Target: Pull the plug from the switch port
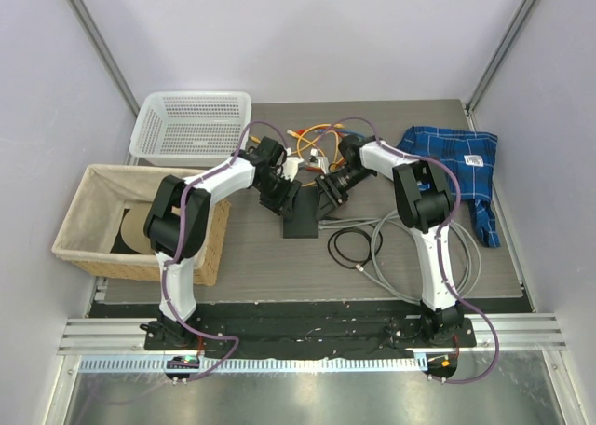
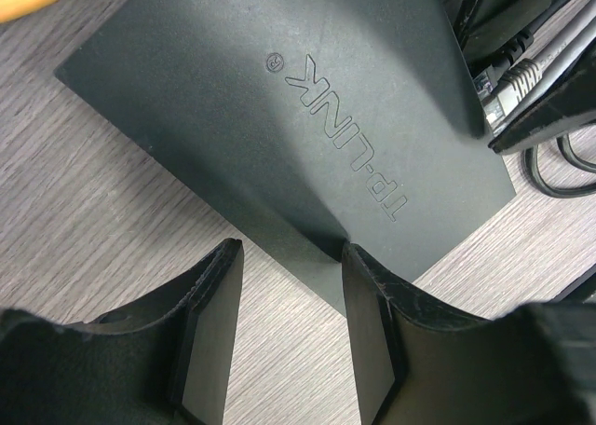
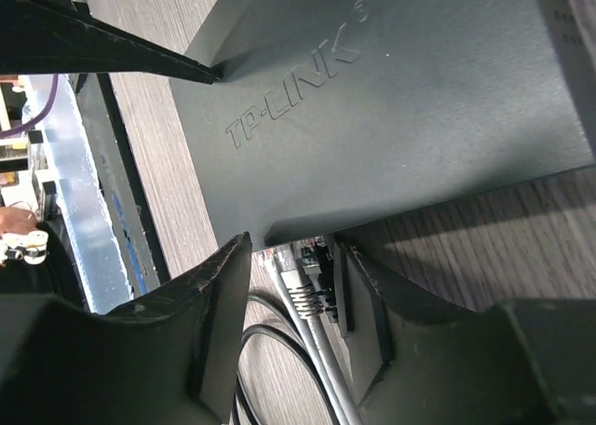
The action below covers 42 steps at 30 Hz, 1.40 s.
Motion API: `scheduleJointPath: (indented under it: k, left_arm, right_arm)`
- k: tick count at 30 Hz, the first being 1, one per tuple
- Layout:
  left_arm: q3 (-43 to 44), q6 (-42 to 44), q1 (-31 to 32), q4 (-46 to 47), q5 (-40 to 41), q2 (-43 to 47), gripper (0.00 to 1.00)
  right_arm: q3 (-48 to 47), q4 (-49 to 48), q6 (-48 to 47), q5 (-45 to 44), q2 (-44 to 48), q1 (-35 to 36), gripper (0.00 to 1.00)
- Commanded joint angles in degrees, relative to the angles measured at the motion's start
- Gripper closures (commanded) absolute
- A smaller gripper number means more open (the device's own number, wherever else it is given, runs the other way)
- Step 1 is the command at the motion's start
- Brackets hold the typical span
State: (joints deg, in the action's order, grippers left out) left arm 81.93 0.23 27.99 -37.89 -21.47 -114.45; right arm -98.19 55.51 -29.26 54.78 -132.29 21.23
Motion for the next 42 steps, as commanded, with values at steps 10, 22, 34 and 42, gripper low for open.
scheduleJointPath:
  k: [10, 22, 34, 42]
  left_arm:
    - [-2.7, 2.8, -0.4, -2.2, 7.7, -3.1, 0.5]
    - [-1.2, 3.4, -0.2, -2.8, 8.1, -4.3, 0.5]
    - [-1.8, 3.3, -0.3, -2.2, 7.6, -4.1, 0.49]
    - [-1.9, 3.5, -0.3, -2.5, 7.9, -3.8, 0.5]
  right_arm:
    - [-6.3, 10.7, -9.4, 0.4, -9.9, 0.1, 0.62]
    - [-7.8, 9.2, -6.2, -0.5, -11.3, -0.2, 0.81]
    - [-8.1, 19.1, -17.7, 3.4, -11.8, -0.3, 0.57]
    - [-10.0, 25.8, -23.3, 3.5, -14.1, -0.4, 0.67]
